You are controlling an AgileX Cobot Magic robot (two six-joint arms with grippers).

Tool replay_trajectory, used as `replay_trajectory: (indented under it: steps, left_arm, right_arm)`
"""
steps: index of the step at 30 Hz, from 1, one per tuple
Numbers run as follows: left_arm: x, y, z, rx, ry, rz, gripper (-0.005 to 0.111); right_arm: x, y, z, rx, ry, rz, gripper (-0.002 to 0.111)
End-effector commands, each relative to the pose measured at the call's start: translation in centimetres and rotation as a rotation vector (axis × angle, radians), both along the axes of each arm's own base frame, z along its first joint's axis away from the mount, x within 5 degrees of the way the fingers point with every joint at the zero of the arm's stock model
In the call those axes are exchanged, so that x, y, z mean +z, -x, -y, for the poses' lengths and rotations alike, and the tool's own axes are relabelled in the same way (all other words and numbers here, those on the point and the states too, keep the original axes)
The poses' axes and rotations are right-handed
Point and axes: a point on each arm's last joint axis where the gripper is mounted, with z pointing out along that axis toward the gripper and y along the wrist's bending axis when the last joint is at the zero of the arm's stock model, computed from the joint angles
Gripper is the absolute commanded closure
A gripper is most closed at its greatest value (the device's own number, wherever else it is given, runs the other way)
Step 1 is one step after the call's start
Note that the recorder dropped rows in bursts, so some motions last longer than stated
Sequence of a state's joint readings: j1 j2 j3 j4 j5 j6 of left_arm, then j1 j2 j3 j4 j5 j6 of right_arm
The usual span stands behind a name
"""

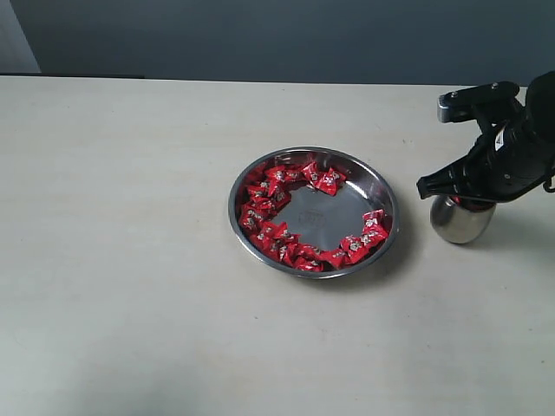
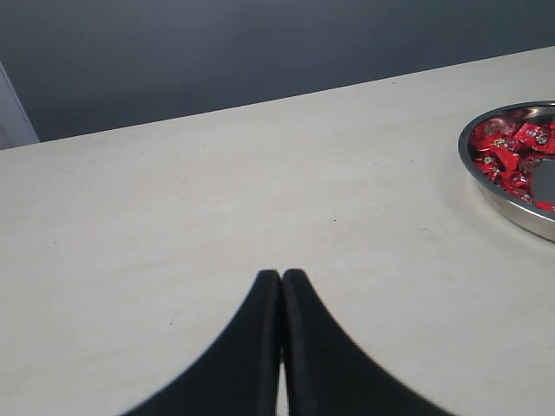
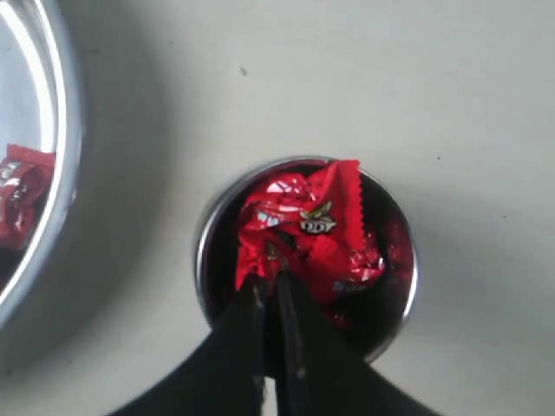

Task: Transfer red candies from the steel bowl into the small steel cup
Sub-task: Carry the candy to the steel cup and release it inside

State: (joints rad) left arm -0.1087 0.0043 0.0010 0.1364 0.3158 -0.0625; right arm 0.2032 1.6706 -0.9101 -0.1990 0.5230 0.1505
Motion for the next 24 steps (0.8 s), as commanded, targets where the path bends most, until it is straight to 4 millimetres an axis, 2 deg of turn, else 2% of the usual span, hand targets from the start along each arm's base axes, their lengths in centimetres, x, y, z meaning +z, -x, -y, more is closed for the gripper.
replay_trajectory:
  steps: [1, 6, 8, 24]
  left_arm:
    - [0.1, 0.0, 0.0, -0.003, 0.008, 0.010, 0.106]
    - [0.1, 0.0, 0.0, -0.003, 0.008, 0.010, 0.106]
    - [0.1, 0.0, 0.0, -0.003, 0.008, 0.010, 0.106]
    - [0.1, 0.0, 0.0, -0.003, 0.008, 0.010, 0.106]
  right_arm:
    - [-0.2, 0.1, 0.2, -0.008, 0.005, -0.016, 0.107]
    - [-0.2, 0.1, 0.2, -0.008, 0.005, -0.016, 0.088]
    - [-0.2, 0.1, 0.2, -0.008, 0.005, -0.016, 0.084]
    - [3.3, 0.7, 0.3, -0.007, -0.027, 0.113, 0.083]
